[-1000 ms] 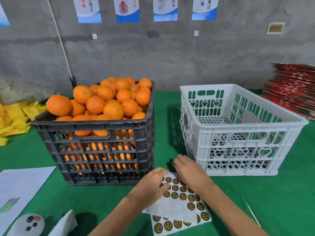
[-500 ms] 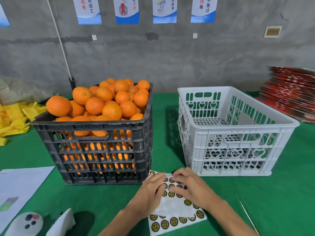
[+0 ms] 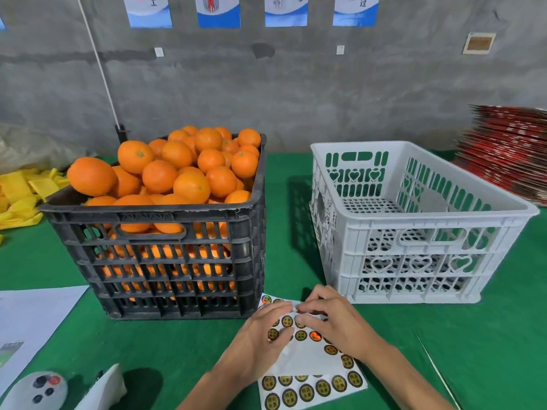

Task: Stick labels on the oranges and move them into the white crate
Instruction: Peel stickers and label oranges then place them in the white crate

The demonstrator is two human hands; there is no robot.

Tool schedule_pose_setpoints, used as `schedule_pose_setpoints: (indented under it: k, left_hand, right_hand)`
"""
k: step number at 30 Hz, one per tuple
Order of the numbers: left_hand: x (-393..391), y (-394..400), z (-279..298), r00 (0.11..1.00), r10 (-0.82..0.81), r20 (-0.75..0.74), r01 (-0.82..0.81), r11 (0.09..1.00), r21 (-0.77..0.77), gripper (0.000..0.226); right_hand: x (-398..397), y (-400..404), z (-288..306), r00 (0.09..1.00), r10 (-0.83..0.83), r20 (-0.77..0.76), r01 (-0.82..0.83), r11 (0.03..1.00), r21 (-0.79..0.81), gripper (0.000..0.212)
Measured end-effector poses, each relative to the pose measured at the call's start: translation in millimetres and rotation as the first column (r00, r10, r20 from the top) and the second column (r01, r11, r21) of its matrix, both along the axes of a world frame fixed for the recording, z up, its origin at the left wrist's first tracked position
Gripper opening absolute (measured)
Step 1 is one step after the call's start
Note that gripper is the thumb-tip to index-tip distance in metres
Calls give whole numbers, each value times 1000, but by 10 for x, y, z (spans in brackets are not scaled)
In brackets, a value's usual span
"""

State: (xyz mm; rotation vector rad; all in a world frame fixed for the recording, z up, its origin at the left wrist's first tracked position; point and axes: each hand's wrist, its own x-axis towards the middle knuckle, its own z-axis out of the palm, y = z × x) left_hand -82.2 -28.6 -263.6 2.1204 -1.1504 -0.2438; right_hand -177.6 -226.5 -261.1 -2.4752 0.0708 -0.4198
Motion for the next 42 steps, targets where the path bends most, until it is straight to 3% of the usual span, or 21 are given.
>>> schedule_pose_setpoints:
  k: [8,15,18,21,23,25,27,29,31,34,39,42]
  left_hand:
    - [-13,5,49,1000,-1,-22,1,1000,-7,40]
    - [-83,28,228,995,-34,91,31,999,30,47]
    - [-130,38,656,936,-77,344,126,985,-121,33]
    - [-55,59,1279,826,61,560,177,915,-362,21]
    - [123,85,1689,753,217,622,166,851,-498,15]
    - [379,119,2036,736,345,583,33,841,-541,12]
    - [696,143,2274,759,412,504,-196,883,-427,19]
    - [1029,141,2407,806,433,403,-396,901,-176,36]
    - [1269,127,2486,809,440,390,-515,850,109,52]
    - [1468,71,2518,782,405,474,-574,765,293,59]
    - [1567,69,2494,763,464,449,-605,758,245,65]
    - [1486,137,2512,728,491,478,-544,839,-33,65]
  right_hand:
    - [68,86,-19,990,-140,-13,138,952,272,8]
    - [63,242,157,950,-302,76,258,900,350,17]
    - [90,364,481,915,-315,252,212,907,364,14]
    - [200,453,907,868,-333,369,137,874,466,9]
    - [311,499,1167,851,-336,404,67,832,551,7]
    - [425,528,1359,835,-353,422,30,795,606,9]
    - [516,544,1474,825,-374,423,38,784,619,10]
    - [573,559,1518,831,-382,405,64,789,612,7]
    - [588,577,1524,841,-373,392,76,799,597,7]
    - [576,596,1511,839,-366,403,67,804,591,8]
    - [518,576,1515,843,-371,389,33,759,651,17]
    - [512,556,1523,837,-371,401,4,739,674,17]
